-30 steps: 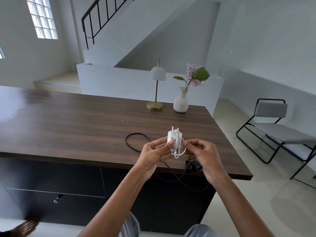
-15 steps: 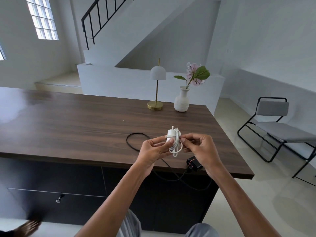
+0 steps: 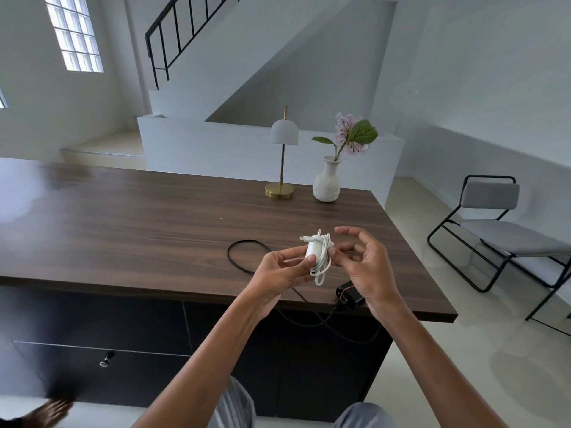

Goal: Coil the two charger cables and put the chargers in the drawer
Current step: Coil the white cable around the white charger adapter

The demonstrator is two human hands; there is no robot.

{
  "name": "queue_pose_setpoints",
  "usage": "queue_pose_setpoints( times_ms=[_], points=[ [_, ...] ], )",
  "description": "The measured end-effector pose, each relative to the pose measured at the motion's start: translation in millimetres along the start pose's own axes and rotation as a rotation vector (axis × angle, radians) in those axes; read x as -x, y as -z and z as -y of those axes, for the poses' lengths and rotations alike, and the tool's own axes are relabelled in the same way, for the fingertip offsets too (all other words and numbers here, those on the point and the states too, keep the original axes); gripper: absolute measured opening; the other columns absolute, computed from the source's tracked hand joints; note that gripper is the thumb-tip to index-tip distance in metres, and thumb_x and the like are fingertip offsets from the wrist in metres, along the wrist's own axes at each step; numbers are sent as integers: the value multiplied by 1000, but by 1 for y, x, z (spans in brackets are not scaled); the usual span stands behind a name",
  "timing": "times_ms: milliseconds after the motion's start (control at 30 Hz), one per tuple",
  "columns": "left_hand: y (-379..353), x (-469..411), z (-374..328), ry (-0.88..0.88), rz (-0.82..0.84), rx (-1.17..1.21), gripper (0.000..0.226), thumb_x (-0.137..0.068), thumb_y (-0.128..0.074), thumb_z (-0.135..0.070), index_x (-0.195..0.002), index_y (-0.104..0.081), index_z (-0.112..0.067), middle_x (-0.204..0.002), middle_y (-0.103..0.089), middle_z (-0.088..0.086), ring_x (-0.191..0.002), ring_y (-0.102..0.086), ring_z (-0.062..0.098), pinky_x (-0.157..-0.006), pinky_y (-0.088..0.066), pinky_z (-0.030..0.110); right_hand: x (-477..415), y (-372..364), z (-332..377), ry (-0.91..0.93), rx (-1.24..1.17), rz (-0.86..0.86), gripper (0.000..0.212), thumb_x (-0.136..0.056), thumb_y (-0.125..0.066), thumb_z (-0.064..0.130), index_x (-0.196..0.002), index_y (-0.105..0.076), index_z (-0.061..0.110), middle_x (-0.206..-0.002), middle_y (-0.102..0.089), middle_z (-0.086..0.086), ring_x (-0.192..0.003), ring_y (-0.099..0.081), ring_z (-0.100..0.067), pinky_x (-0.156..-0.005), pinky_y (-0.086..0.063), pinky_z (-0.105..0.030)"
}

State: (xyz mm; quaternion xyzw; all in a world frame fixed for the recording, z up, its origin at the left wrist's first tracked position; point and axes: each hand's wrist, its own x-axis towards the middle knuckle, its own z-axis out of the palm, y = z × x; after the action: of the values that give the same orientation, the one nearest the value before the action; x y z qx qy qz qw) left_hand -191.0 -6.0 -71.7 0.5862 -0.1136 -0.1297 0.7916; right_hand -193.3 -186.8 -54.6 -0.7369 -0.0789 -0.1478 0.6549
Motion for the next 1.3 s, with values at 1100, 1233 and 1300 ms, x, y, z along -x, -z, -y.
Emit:
queue_pose_setpoints(
  times_ms=[1100, 1233, 1300],
  points=[
    [6, -21, -10, 48, -104, -372, 37, -86, -78, -10, -121, -71, -1, -101, -79, 16, -86, -78, 22, -70, -64, 25, -49, -15, -10, 223, 491, -41, 14, -94, -68, 28, -90, -71, 15, -70, -73, 8, -58, -69, -8, -61, -62, -45],
    [6, -31, -7, 56, -126, -376, 43, -85, -79, -10, -125, -67, 1, -103, -78, 19, -86, -78, 24, -69, -64, 25, -58, -13, -19, 192, 446, -87, 12, -94, -68, 27, -90, -69, 16, -69, -72, 7, -62, -71, -12, -62, -62, -48],
    [7, -38, -5, 66, -144, -402, 47, -84, -81, -11, -126, -66, 1, -102, -78, 19, -87, -78, 26, -69, -64, 26, -63, -12, -23, 164, 425, -76, 12, -93, -69, 28, -90, -71, 16, -70, -74, 5, -63, -72, -16, -61, -62, -48]
  ],
)
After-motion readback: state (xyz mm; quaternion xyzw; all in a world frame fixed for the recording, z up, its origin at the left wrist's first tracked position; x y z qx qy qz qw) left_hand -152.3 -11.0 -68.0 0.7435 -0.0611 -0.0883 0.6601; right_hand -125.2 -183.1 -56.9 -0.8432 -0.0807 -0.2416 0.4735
